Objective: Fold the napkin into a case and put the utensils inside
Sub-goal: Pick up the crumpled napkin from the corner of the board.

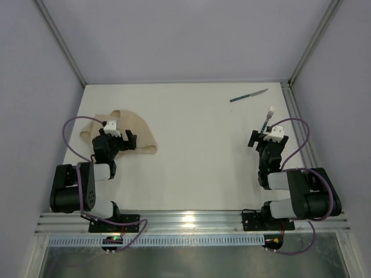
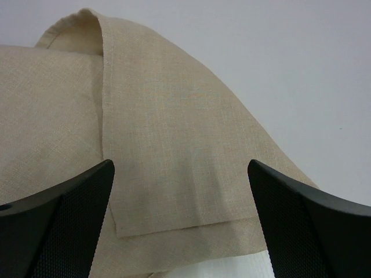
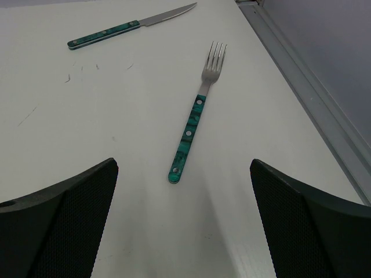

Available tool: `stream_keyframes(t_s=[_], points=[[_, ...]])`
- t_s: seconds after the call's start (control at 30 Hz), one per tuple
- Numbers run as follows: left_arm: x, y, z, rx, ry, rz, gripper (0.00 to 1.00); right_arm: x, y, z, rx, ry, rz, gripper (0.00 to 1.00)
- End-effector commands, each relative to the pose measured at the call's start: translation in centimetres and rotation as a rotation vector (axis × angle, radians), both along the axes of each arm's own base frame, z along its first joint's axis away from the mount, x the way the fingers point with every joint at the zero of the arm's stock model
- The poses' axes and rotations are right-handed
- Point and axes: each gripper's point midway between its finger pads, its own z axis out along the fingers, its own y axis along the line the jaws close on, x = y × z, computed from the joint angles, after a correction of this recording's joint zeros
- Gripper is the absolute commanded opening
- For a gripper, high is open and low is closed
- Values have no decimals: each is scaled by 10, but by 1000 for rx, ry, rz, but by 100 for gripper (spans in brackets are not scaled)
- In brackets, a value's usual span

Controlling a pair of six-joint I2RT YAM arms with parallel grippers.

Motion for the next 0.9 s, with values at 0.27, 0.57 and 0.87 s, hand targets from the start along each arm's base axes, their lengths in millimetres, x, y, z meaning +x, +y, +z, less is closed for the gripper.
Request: stream_keyframes(t_s=[0.27,0.57,0.87], points=[[7,1,23,27,-97,-5,99,6,-5,34,14,10,-32,99],[14,4,86,-45,371,-131,59,19,39,131,197,-32,64,72],[-36,20,42,68,778,-164,57,23,149,139,158,70,426,72]])
